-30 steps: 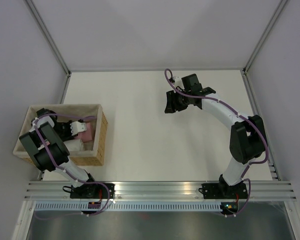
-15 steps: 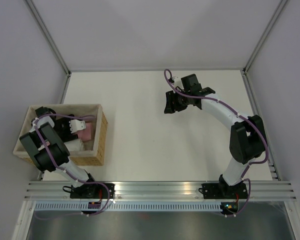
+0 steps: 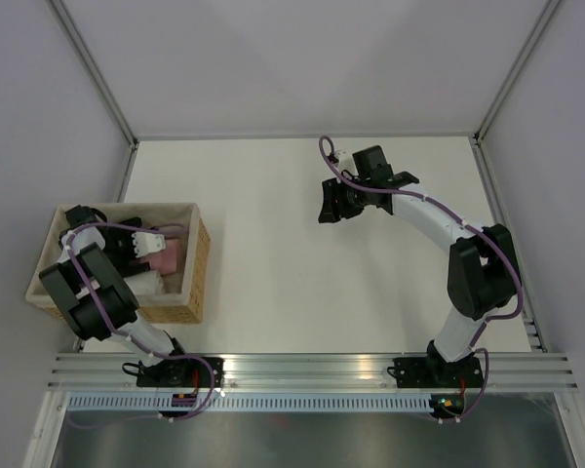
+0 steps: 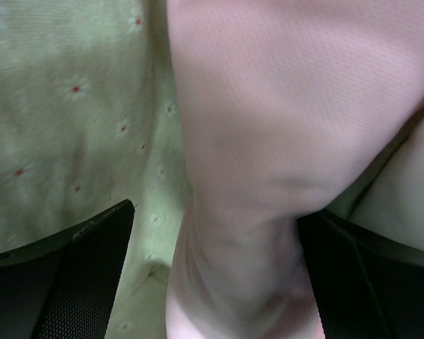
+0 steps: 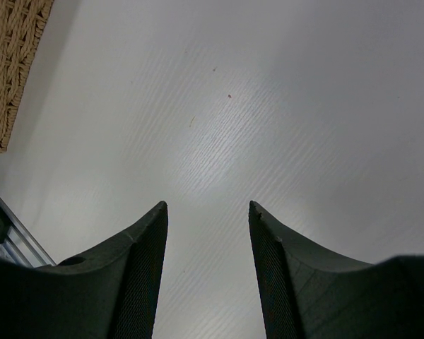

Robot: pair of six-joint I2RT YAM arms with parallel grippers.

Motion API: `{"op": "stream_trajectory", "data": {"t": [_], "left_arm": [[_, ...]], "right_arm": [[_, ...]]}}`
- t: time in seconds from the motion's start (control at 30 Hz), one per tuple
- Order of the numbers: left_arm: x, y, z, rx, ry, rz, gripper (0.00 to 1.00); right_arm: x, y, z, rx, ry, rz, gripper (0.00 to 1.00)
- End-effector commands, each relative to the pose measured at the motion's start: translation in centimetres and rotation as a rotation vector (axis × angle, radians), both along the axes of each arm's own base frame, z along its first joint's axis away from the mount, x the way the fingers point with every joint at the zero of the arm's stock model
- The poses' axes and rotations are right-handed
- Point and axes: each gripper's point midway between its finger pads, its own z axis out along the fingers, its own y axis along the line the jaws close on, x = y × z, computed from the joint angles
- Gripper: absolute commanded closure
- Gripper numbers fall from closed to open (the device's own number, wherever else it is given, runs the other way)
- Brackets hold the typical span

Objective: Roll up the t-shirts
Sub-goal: Place the rolled tshirt into the container

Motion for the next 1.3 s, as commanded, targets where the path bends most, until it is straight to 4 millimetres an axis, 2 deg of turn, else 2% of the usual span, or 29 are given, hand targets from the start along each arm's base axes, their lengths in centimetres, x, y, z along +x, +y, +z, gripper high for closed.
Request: {"op": "stream_trajectory", "data": {"t": [0.0,0.2,0.3,0.53,0.8,1.0,1.1,1.13,1.2,1.27], "left_arm": [[2.8,1.2,4.7,0.291,-0.155,-0.427,0.00],[2.3,1.0,6.4,0.293,-0.157,-0.413,0.00],[1.0,0.9,5.8,0.297,-0.106,-0.410,0.00],[-0.6,1.0,5.3,0.306,-0.051,-0.381,0.00],[-2.5,-0.5,6.7,0.216,-0.015,-0.298,0.00],[-5.2,-2.1,7.3,0.122,0.054,-0.196,0.00],[-4.8,-3.1,9.4,0.032,0.005,-0.091,0.00],[-4.2,-3.2,10.8,0.015,-0.025,-0.058,0.00],[-3.6,-3.7,13.2,-0.053,-0.081,0.040,0.00],[-3.7,-4.2,14.4,-0.098,-0.094,0.101,0.00]], "right_arm": [[-0.2,0.7,0.5,0.030,-0.040,0.049,0.44],[-0.5,1.0,0.0,0.048,-0.040,0.077,0.43],[-0.8,0.9,-0.3,0.042,-0.042,0.089,0.43],[-1.2,0.7,-0.6,0.037,-0.044,0.102,0.43],[-1.5,0.9,-0.7,0.053,-0.047,0.116,0.43],[-1.5,1.2,-0.8,0.062,-0.051,0.143,0.43],[-1.5,1.3,-0.6,0.068,-0.057,0.149,0.43],[-1.3,1.3,-0.4,0.070,-0.066,0.146,0.43],[-0.9,1.4,0.2,0.078,-0.092,0.143,0.43],[-0.2,1.6,1.4,0.088,-0.130,0.141,0.42]]}}
